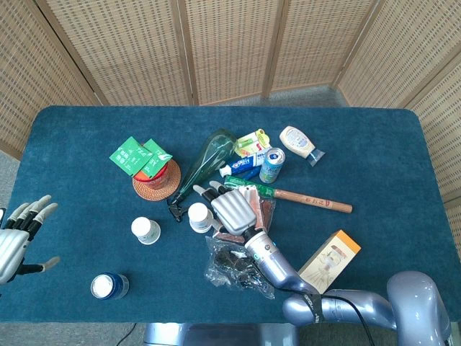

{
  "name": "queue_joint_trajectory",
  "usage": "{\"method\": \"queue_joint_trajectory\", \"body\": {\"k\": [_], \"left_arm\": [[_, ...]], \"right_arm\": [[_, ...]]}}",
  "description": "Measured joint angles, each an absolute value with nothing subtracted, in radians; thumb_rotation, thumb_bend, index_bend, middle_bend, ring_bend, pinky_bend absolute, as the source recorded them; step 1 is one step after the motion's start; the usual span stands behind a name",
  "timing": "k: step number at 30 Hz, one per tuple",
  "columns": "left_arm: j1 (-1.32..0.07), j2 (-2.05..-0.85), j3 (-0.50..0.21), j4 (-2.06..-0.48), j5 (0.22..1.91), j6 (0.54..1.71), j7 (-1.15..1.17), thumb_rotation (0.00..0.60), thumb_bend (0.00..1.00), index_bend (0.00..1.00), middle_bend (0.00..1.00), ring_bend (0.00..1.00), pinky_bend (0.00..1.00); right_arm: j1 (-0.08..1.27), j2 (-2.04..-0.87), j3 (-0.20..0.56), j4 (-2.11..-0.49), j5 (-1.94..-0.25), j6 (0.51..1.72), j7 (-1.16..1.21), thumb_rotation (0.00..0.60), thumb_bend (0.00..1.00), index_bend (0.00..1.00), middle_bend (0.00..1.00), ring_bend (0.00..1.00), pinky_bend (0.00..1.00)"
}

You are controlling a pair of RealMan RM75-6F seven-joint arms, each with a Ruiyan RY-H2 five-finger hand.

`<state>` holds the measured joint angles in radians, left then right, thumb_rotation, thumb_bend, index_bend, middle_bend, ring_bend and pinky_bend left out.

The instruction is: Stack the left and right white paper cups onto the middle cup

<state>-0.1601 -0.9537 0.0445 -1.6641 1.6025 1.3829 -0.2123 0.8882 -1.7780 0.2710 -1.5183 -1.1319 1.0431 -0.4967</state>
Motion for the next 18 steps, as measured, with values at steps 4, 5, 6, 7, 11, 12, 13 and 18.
{"method": "queue_joint_trajectory", "body": {"k": [4, 5, 6, 7, 11, 12, 13, 18], "left_arm": [[-0.160, -0.953, 0.045, -1.662, 1.602, 1.382, -0.214, 0.600, 0.21, 0.04, 0.00, 0.00, 0.05], [-0.160, -0.953, 0.045, -1.662, 1.602, 1.382, -0.214, 0.600, 0.21, 0.04, 0.00, 0.00, 0.05], [-0.161, -0.953, 0.045, -1.661, 1.603, 1.381, -0.213, 0.600, 0.21, 0.04, 0.00, 0.00, 0.05], [-0.161, -0.953, 0.046, -1.660, 1.603, 1.380, -0.213, 0.600, 0.21, 0.04, 0.00, 0.00, 0.05], [-0.163, -0.955, 0.046, -1.656, 1.600, 1.374, -0.210, 0.600, 0.21, 0.04, 0.00, 0.00, 0.05], [-0.163, -0.956, 0.046, -1.656, 1.599, 1.372, -0.208, 0.600, 0.21, 0.04, 0.00, 0.00, 0.05], [-0.164, -0.957, 0.046, -1.656, 1.597, 1.371, -0.206, 0.600, 0.21, 0.04, 0.00, 0.00, 0.05], [-0.165, -0.965, 0.044, -1.656, 1.594, 1.369, -0.188, 0.600, 0.21, 0.04, 0.00, 0.00, 0.05]], "right_arm": [[0.884, -1.771, 0.270, -1.531, -1.138, 1.053, -0.495, 0.600, 0.35, 0.04, 0.23, 0.09, 0.53], [0.881, -1.767, 0.269, -1.536, -1.139, 1.056, -0.494, 0.600, 0.35, 0.04, 0.23, 0.09, 0.52], [0.877, -1.759, 0.268, -1.544, -1.142, 1.062, -0.493, 0.600, 0.35, 0.04, 0.23, 0.09, 0.52], [0.872, -1.751, 0.266, -1.550, -1.144, 1.067, -0.492, 0.600, 0.35, 0.04, 0.23, 0.09, 0.52], [0.839, -1.703, 0.246, -1.576, -1.178, 1.100, -0.474, 0.600, 0.33, 0.05, 0.22, 0.08, 0.51], [0.825, -1.684, 0.238, -1.582, -1.194, 1.111, -0.462, 0.600, 0.33, 0.05, 0.22, 0.08, 0.50], [0.815, -1.669, 0.232, -1.586, -1.205, 1.119, -0.450, 0.600, 0.32, 0.06, 0.21, 0.07, 0.49], [0.753, -1.575, 0.198, -1.598, -1.274, 1.165, -0.354, 0.600, 0.30, 0.07, 0.20, 0.07, 0.47]]}}
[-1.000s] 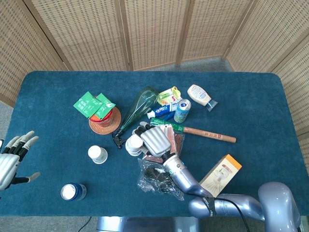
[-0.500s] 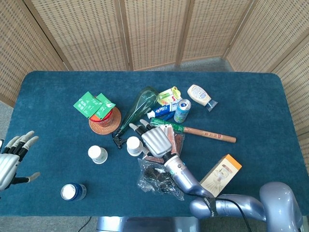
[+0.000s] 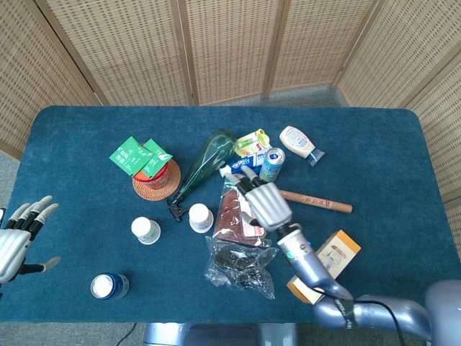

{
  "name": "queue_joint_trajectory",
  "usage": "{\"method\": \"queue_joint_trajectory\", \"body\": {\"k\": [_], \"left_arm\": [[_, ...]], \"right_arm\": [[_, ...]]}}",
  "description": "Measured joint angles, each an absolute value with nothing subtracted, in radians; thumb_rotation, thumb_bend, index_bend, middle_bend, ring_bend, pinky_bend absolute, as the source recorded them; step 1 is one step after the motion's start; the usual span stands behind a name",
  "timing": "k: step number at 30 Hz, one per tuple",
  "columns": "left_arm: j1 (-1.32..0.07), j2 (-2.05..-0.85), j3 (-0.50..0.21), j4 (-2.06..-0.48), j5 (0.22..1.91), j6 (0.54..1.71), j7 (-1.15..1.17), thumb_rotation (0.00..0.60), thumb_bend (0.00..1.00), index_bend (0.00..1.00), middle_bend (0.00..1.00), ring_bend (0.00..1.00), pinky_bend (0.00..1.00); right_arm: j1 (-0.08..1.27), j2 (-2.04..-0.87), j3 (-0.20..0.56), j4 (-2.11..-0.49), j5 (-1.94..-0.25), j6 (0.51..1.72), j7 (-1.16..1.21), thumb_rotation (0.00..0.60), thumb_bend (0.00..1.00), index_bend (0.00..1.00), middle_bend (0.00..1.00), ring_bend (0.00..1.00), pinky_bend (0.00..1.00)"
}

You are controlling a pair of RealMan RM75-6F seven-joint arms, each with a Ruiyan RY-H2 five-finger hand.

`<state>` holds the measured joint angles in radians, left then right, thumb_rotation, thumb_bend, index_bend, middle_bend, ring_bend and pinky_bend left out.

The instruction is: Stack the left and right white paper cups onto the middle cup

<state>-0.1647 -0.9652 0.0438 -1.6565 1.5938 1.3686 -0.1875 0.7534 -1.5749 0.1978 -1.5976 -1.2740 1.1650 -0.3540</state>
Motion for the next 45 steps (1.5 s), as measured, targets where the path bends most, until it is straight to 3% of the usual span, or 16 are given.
{"method": "queue_joint_trajectory", "body": {"k": [11, 19, 31, 45], "left_arm": [[-0.167, -1.009, 0.041, -1.652, 1.573, 1.350, -0.105, 0.600, 0.21, 0.04, 0.00, 0.00, 0.06], [-0.202, -1.048, 0.024, -1.667, 1.556, 1.302, -0.037, 0.600, 0.21, 0.04, 0.00, 0.00, 0.06], [-0.256, -1.105, -0.004, -1.747, 1.496, 1.227, 0.158, 0.600, 0.21, 0.04, 0.00, 0.00, 0.08], [-0.346, -1.228, -0.056, -1.811, 1.276, 1.123, 0.426, 0.600, 0.21, 0.05, 0.00, 0.00, 0.14]], "right_arm": [[0.630, -1.429, 0.137, -1.553, -1.431, 1.281, -0.079, 0.600, 0.29, 0.09, 0.20, 0.07, 0.43], [0.522, -1.353, 0.080, -1.404, -1.514, 1.379, 0.141, 0.600, 0.26, 0.11, 0.20, 0.07, 0.41], [0.347, -1.332, 0.018, -1.193, -1.537, 1.504, 0.387, 0.600, 0.26, 0.13, 0.21, 0.07, 0.41], [0.254, -1.337, 0.028, -1.104, -1.560, 1.601, 0.485, 0.600, 0.25, 0.18, 0.22, 0.07, 0.42]]}}
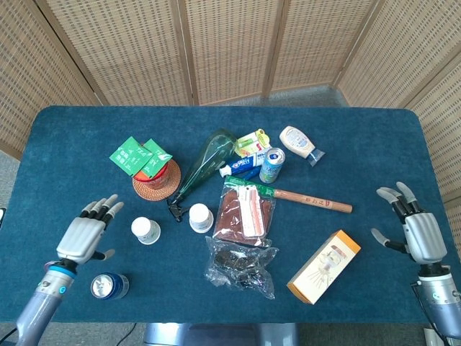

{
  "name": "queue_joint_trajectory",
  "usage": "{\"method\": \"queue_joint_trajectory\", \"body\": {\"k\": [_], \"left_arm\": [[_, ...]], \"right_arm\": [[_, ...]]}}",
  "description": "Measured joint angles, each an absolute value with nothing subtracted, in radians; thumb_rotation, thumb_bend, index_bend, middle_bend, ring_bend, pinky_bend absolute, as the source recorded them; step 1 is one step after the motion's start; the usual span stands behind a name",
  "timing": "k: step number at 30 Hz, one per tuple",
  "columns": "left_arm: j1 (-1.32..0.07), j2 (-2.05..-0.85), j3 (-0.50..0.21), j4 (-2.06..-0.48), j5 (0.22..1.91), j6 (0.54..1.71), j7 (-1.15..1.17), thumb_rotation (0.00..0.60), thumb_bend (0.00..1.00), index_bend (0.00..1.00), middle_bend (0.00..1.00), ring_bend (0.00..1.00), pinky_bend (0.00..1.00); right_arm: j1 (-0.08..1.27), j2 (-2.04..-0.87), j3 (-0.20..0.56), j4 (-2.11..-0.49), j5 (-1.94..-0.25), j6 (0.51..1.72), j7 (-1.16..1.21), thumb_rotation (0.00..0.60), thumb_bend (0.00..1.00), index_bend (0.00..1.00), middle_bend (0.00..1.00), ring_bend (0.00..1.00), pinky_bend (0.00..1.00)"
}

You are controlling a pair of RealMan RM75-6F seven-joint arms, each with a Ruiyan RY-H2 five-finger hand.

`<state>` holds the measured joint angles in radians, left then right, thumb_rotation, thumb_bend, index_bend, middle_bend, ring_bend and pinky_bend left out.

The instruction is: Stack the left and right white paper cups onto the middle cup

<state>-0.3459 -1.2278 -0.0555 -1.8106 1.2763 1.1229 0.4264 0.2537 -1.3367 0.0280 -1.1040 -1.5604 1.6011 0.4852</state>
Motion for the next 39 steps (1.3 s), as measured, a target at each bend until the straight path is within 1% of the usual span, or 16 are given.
{"method": "queue_joint_trajectory", "body": {"k": [5, 17, 25, 29, 33, 39], "left_arm": [[-0.384, -1.281, -0.070, -1.807, 1.201, 1.096, 0.498, 0.600, 0.21, 0.05, 0.00, 0.00, 0.20], [-0.457, -1.380, -0.082, -1.789, 1.091, 1.080, 0.607, 0.600, 0.21, 0.10, 0.00, 0.00, 0.24], [-0.483, -1.435, -0.083, -1.782, 1.071, 1.116, 0.662, 0.600, 0.21, 0.18, 0.01, 0.00, 0.31], [-0.488, -1.455, -0.082, -1.781, 1.059, 1.145, 0.687, 0.600, 0.22, 0.23, 0.07, 0.06, 0.37], [-0.491, -1.470, -0.082, -1.776, 1.057, 1.169, 0.697, 0.600, 0.22, 0.31, 0.15, 0.14, 0.43], [-0.492, -1.485, -0.081, -1.767, 1.046, 1.203, 0.716, 0.600, 0.22, 0.35, 0.19, 0.19, 0.49]], "right_arm": [[0.247, -1.333, 0.040, -1.115, -1.564, 1.607, 0.492, 0.600, 0.25, 0.19, 0.23, 0.07, 0.43], [0.237, -1.330, 0.065, -1.094, -1.549, 1.579, 0.507, 0.600, 0.25, 0.19, 0.23, 0.07, 0.43], [0.232, -1.334, 0.074, -1.085, -1.551, 1.574, 0.512, 0.600, 0.25, 0.19, 0.23, 0.07, 0.43], [0.231, -1.335, 0.079, -1.081, -1.547, 1.567, 0.515, 0.600, 0.25, 0.19, 0.23, 0.07, 0.43], [0.229, -1.336, 0.084, -1.080, -1.549, 1.567, 0.514, 0.600, 0.25, 0.19, 0.23, 0.07, 0.43], [0.227, -1.339, 0.088, -1.078, -1.549, 1.564, 0.511, 0.600, 0.25, 0.19, 0.23, 0.07, 0.43]]}}
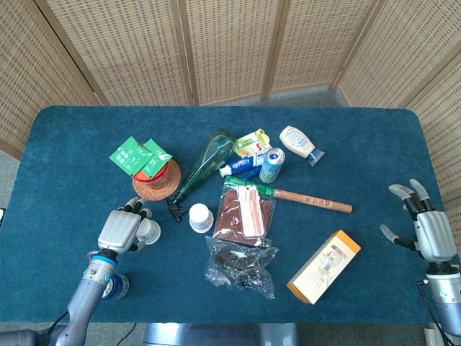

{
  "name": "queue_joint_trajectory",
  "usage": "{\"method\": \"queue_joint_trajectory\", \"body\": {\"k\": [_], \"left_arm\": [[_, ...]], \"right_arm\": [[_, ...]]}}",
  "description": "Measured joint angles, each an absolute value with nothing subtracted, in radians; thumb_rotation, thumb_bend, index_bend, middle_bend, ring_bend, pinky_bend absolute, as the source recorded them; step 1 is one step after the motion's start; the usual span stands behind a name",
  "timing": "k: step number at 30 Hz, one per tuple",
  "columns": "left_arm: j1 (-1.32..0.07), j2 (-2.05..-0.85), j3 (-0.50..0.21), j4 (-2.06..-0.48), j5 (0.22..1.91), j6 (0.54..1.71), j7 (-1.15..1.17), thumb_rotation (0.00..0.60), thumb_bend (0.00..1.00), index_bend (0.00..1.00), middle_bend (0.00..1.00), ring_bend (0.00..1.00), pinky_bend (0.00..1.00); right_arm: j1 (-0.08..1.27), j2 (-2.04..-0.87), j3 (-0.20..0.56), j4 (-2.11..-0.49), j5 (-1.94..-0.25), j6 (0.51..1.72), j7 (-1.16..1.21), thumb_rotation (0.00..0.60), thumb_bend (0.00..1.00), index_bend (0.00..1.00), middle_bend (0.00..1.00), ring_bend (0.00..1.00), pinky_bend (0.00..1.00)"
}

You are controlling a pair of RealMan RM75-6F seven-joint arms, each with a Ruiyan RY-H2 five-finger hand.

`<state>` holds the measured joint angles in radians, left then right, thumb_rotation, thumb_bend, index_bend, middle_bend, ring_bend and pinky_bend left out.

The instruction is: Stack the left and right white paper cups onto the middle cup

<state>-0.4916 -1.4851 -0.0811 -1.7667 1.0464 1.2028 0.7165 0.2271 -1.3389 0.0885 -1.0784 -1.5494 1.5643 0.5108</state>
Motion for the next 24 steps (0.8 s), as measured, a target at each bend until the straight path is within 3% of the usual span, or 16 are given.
{"method": "queue_joint_trajectory", "body": {"k": [9, 24], "left_arm": [[-0.499, -1.515, -0.079, -1.735, 1.050, 1.222, 0.724, 0.600, 0.25, 0.42, 0.27, 0.30, 0.58], [-0.495, -1.486, -0.090, -1.782, 1.092, 1.253, 0.680, 0.600, 0.26, 0.44, 0.28, 0.32, 0.59]], "right_arm": [[0.225, -1.342, 0.092, -1.077, -1.553, 1.561, 0.505, 0.600, 0.25, 0.19, 0.24, 0.07, 0.43], [0.224, -1.349, 0.090, -1.075, -1.560, 1.550, 0.496, 0.600, 0.25, 0.19, 0.24, 0.07, 0.43]]}}
